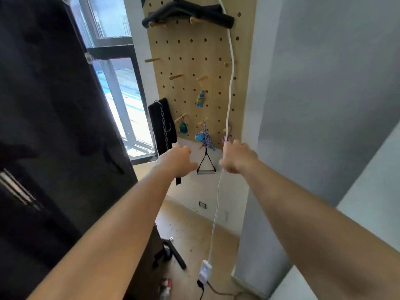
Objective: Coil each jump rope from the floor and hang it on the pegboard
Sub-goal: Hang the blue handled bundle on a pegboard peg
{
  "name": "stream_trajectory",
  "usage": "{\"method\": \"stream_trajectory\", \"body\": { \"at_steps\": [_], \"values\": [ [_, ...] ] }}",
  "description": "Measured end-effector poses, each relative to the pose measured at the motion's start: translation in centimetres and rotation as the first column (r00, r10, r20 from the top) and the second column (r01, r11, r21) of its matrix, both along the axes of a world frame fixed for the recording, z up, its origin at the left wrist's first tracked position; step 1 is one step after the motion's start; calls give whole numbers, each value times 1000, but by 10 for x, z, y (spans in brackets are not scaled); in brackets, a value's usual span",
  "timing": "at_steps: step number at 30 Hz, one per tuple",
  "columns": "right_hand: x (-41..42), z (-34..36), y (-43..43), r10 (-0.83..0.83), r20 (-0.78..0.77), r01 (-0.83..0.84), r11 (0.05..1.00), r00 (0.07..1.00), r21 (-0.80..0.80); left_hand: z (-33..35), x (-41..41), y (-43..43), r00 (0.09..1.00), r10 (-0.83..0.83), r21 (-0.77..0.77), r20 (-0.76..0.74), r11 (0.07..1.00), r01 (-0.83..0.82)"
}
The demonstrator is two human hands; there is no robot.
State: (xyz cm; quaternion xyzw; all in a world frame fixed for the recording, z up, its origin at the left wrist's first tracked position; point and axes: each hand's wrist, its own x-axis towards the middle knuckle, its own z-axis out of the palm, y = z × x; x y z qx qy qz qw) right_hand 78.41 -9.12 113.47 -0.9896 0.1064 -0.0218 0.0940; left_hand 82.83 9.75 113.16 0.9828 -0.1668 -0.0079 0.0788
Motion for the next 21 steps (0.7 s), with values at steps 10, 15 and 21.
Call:
{"method": "stream_trajectory", "body": {
  "at_steps": [10,15,21],
  "values": [
    [-178,-48,14,65,-61,-56,990,996,126,-59,-178,18,987,-2,-105,-162,994,-15],
    [-271,-142,24,33,-207,1,987,978,163,-153,-280,12,934,-109,-76,-340,993,88],
    [-418,-267,36,-2,-444,70,988,896,138,-284,-416,12,814,-108,7,-570,991,136]
  ]
}}
